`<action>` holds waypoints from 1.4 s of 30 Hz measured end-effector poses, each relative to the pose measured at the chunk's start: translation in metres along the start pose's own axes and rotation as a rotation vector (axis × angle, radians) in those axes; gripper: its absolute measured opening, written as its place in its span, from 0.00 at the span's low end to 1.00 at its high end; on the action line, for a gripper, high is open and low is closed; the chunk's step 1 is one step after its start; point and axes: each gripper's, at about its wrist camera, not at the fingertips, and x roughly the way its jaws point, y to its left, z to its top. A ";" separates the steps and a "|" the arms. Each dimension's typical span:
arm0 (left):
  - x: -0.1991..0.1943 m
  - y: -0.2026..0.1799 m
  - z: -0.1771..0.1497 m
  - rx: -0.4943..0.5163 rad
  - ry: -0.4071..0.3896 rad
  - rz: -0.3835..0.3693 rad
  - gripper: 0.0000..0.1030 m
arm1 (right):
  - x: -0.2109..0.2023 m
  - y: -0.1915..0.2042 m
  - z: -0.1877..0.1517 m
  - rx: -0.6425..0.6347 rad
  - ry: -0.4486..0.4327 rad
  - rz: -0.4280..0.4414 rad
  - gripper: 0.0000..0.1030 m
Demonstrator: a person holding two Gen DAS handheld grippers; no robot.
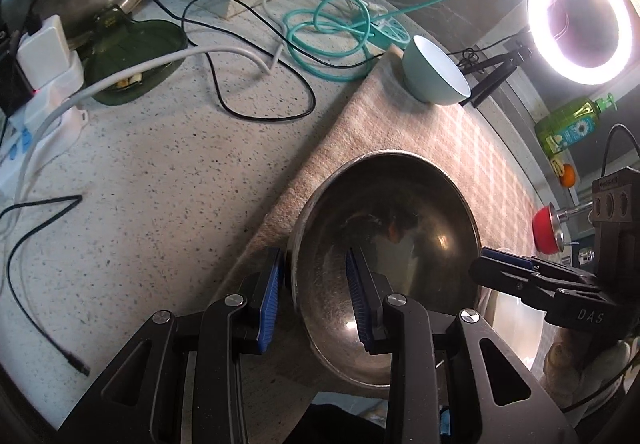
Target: Organize plates and bowls
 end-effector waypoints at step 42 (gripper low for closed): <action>0.047 -0.079 0.067 0.189 -0.011 -0.039 0.27 | -0.023 -0.053 0.021 0.189 -0.077 -0.097 0.18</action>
